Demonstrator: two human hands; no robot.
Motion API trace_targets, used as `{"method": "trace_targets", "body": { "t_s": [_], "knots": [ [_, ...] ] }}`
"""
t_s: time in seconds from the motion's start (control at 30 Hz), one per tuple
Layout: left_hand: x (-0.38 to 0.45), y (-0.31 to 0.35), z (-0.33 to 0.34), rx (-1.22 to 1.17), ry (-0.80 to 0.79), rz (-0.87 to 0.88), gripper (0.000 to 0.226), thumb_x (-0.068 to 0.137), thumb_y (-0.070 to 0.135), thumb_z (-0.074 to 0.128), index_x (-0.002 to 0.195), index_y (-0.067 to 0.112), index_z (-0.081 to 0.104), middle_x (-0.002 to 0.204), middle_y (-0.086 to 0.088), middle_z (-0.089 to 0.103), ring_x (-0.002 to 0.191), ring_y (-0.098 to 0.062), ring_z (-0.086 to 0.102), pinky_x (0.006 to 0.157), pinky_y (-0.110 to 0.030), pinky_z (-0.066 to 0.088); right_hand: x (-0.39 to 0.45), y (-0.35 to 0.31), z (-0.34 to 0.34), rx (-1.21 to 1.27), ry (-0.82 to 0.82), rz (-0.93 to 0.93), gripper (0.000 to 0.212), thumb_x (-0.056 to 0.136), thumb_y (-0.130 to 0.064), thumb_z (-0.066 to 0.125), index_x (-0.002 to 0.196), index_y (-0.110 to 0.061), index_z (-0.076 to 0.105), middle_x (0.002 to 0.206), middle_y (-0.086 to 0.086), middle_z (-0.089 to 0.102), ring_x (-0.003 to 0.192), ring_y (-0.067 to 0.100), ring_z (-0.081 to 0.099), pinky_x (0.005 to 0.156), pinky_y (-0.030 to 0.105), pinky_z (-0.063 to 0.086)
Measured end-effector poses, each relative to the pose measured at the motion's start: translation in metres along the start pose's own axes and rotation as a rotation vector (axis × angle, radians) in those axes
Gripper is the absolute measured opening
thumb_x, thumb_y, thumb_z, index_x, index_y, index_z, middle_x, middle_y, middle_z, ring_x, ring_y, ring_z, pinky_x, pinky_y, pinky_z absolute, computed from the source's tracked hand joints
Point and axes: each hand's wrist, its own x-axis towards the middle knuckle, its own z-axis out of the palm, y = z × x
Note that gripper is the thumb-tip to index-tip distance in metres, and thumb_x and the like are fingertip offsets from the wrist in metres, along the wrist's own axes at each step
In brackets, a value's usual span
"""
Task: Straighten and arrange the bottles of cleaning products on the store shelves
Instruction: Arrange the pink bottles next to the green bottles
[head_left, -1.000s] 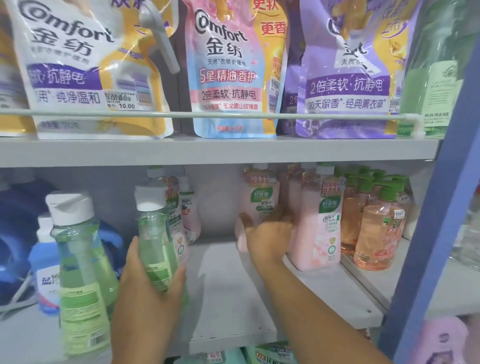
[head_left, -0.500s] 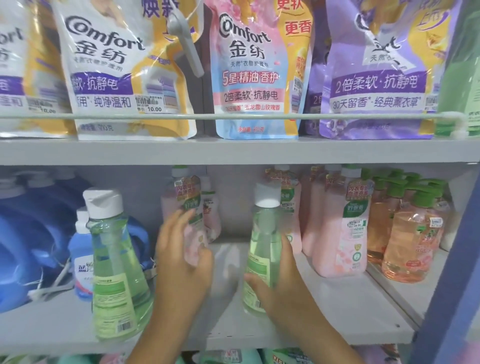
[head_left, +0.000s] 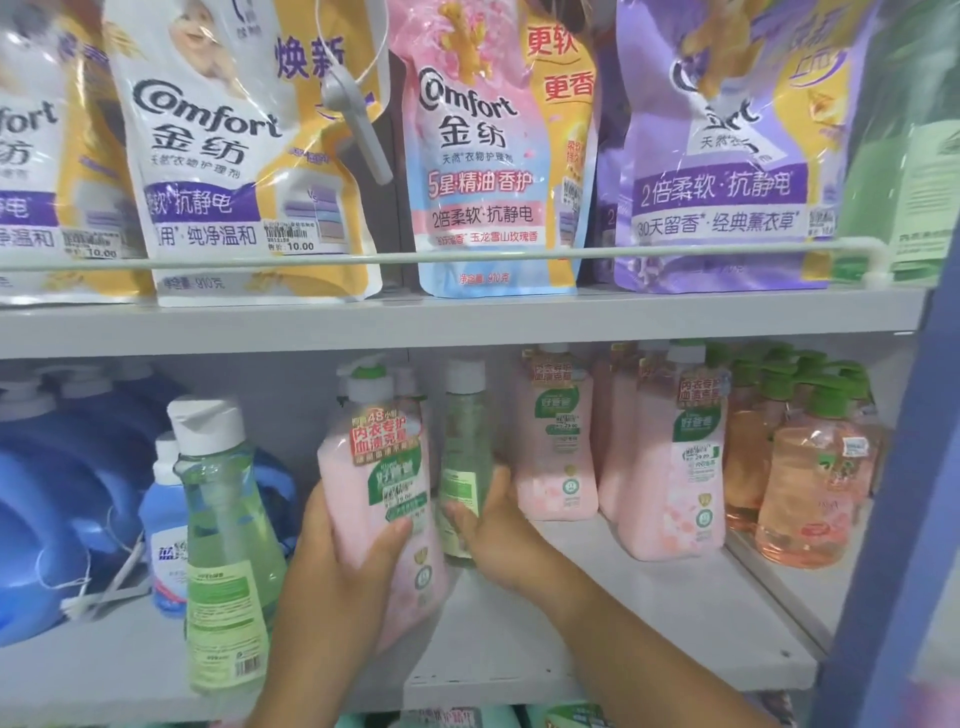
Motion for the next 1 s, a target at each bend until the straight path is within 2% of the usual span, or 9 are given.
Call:
{"method": "trace_targets", "body": {
  "t_s": [0.1, 0.2, 0.3, 0.4, 0.47, 0.57, 0.67, 0.77, 1.0],
  "knots": [
    [-0.011, -0.003, -0.001, -0.092, -0.101, 0.021, 0.042, 0.089, 0.025, 0.074, 0.120, 0.045, 0.053, 0.103, 0.033, 0.069, 0.090, 0.013, 0.065, 0.073, -0.019, 0.044, 0.010, 0.007, -0.007, 0.182, -0.264, 0.063, 0.048, 0.100, -0.041, 0.059, 0.143, -0.044, 0.039, 0.137, -0.008, 0.062, 0.124, 0.017, 0.061, 0.108, 0.044, 0.050],
    [-0.007, -0.003, 0.013, -0.130, -0.225, 0.017, 0.041, 0.093, 0.017, 0.070, 0.119, 0.044, 0.052, 0.103, 0.034, 0.069, 0.090, 0.013, 0.067, 0.070, -0.015, 0.049, -0.008, 0.005, -0.028, 0.232, -0.184, 0.084, 0.039, 0.094, -0.040, 0.060, 0.132, -0.031, 0.065, 0.117, -0.008, 0.073, 0.104, 0.012, 0.068, 0.097, 0.034, 0.052],
    [0.001, -0.003, 0.041, -0.116, -0.296, 0.017, 0.038, 0.094, 0.019, 0.071, 0.118, 0.040, 0.049, 0.107, 0.021, 0.073, 0.091, 0.007, 0.070, 0.068, -0.015, 0.053, -0.042, 0.009, -0.064, 0.434, 0.212, 0.010, 0.016, 0.099, -0.011, 0.058, 0.100, -0.014, 0.074, 0.092, 0.003, 0.074, 0.081, 0.022, 0.069, 0.070, 0.027, 0.054],
    [0.007, 0.004, 0.074, -0.121, -0.359, 0.015, 0.036, 0.096, 0.025, 0.068, 0.119, 0.036, 0.044, 0.118, 0.014, 0.068, 0.098, -0.002, 0.069, 0.075, -0.021, 0.054, -0.084, 0.023, -0.112, 0.181, 0.786, -0.255, 0.017, 0.096, -0.010, 0.065, 0.101, -0.026, 0.068, 0.105, -0.009, 0.067, 0.097, 0.010, 0.063, 0.079, 0.019, 0.049],
    [0.013, 0.011, 0.096, -0.100, -0.418, 0.029, 0.034, 0.099, 0.028, 0.063, 0.122, 0.037, 0.040, 0.121, 0.012, 0.066, 0.101, -0.003, 0.067, 0.075, -0.016, 0.052, -0.087, 0.040, -0.138, -0.006, 0.943, -0.219, 0.032, 0.090, -0.016, 0.074, 0.119, -0.025, 0.062, 0.118, -0.007, 0.057, 0.111, 0.014, 0.054, 0.088, 0.026, 0.047],
    [0.019, 0.016, 0.122, -0.064, -0.449, 0.067, 0.022, 0.102, 0.036, 0.057, 0.116, 0.043, 0.043, 0.124, 0.007, 0.057, 0.106, -0.004, 0.062, 0.081, -0.015, 0.049, -0.069, 0.060, -0.167, -0.035, 0.751, -0.040, 0.082, 0.077, -0.031, 0.086, 0.146, -0.021, 0.043, 0.126, -0.002, 0.057, 0.117, 0.021, 0.054, 0.098, 0.034, 0.047],
    [0.024, 0.016, 0.138, -0.041, -0.437, 0.082, 0.017, 0.101, 0.040, 0.057, 0.114, 0.034, 0.048, 0.121, 0.004, 0.048, 0.105, 0.002, 0.055, 0.094, -0.034, 0.044, -0.056, 0.075, -0.167, 0.061, 0.536, 0.060, 0.078, 0.072, -0.028, 0.090, 0.135, -0.028, 0.044, 0.122, -0.006, 0.064, 0.107, 0.014, 0.062, 0.086, 0.027, 0.048],
    [0.027, 0.016, 0.149, -0.111, -0.441, 0.018, 0.027, 0.101, 0.040, 0.058, 0.125, 0.034, 0.049, 0.127, 0.002, 0.055, 0.109, -0.007, 0.062, 0.091, -0.031, 0.050, -0.047, 0.086, -0.156, -0.033, 0.646, 0.065, 0.082, 0.055, -0.047, 0.091, 0.125, -0.034, 0.048, 0.115, -0.010, 0.065, 0.102, 0.015, 0.067, 0.084, 0.038, 0.056],
    [0.027, 0.024, 0.163, -0.213, -0.422, -0.045, 0.031, 0.104, 0.026, 0.058, 0.133, 0.022, 0.048, 0.106, 0.011, 0.069, 0.077, 0.005, 0.069, 0.052, -0.006, 0.047, -0.044, 0.085, -0.151, -0.140, 0.671, 0.026, 0.086, 0.068, -0.046, 0.091, 0.136, -0.026, 0.044, 0.123, -0.005, 0.054, 0.108, 0.021, 0.060, 0.081, 0.037, 0.051]
  ]
}}
